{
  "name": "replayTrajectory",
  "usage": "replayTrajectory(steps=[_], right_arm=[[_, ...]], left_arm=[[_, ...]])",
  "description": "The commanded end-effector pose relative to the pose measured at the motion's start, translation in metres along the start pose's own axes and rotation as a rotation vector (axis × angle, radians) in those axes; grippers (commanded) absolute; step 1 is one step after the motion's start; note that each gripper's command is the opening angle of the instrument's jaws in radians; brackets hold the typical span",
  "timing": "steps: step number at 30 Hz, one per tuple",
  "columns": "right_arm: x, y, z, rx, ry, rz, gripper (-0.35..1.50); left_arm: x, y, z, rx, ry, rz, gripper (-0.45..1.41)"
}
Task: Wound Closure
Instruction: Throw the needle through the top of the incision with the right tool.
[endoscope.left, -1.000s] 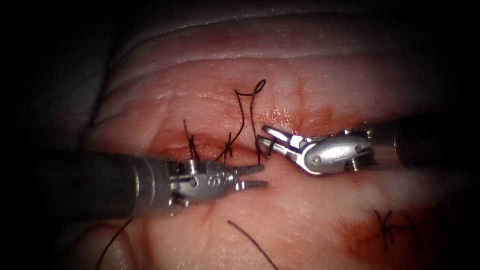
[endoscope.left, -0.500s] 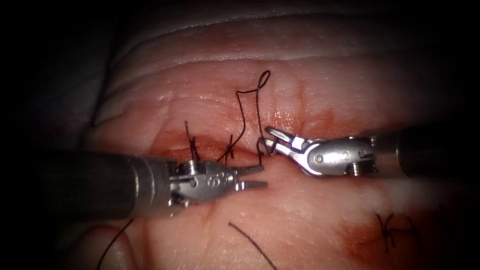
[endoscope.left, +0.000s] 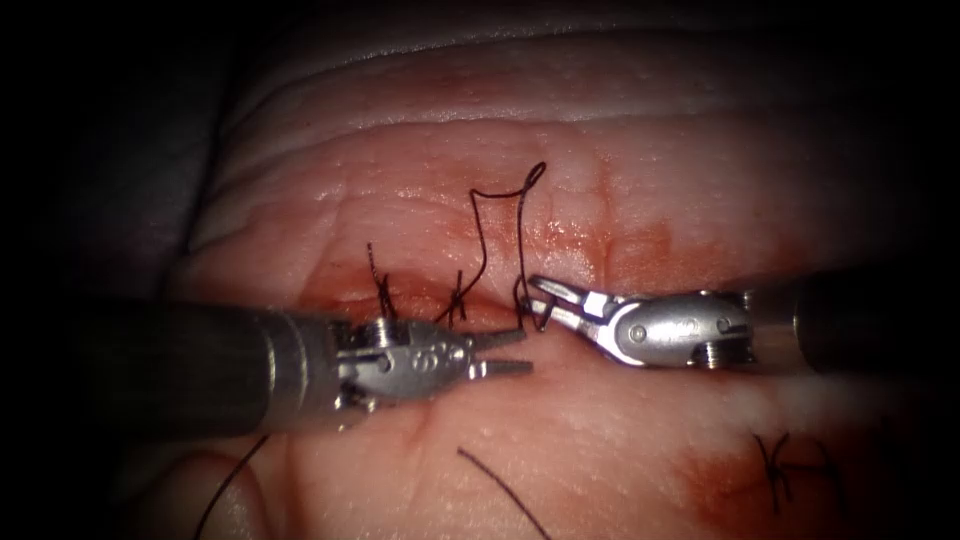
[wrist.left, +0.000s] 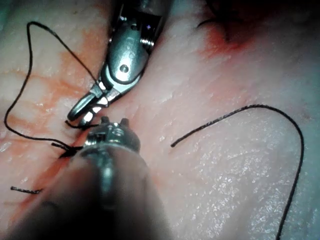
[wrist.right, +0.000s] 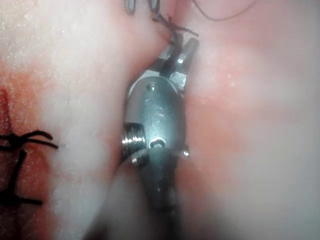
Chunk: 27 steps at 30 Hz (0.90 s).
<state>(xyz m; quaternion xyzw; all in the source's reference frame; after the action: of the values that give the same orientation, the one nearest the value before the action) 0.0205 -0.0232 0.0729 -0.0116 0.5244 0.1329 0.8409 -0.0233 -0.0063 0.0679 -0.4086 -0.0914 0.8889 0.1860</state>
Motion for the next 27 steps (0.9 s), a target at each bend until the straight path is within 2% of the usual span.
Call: replayTrajectory(steps=[1, 7, 13, 17, 24, 27], right_arm=[[0.0003, -0.0001, 0.0008, -0.019, 0.020, 0.009, -0.35], [0.0036, 0.0033, 0.0001, -0.114, 0.122, 0.041, -0.35], [0.0069, 0.0058, 0.0002, -0.091, 0.233, 0.036, -0.35], [0.0072, 0.0071, 0.0004, -0.064, 0.272, 0.029, -0.35], [0.0059, 0.0102, 0.0004, -0.077, 0.360, 0.028, -0.35], [0.0057, 0.0112, 0.0005, -0.051, 0.381, 0.050, -0.35]], left_arm=[[0.0000, 0.0002, 0.0008, 0.000, 0.000, 0.000, -0.01], [0.0005, 0.0004, 0.0017, 0.010, -0.002, -0.005, -0.01], [0.0008, 0.0009, 0.0030, 0.010, 0.002, -0.005, -0.01], [0.0010, 0.0013, 0.0035, 0.006, 0.007, -0.010, -0.01], [0.0007, 0.0017, 0.0047, 0.004, 0.017, -0.016, -0.01], [0.0002, 0.0016, 0.0052, 0.000, 0.017, -0.016, 0.00]])
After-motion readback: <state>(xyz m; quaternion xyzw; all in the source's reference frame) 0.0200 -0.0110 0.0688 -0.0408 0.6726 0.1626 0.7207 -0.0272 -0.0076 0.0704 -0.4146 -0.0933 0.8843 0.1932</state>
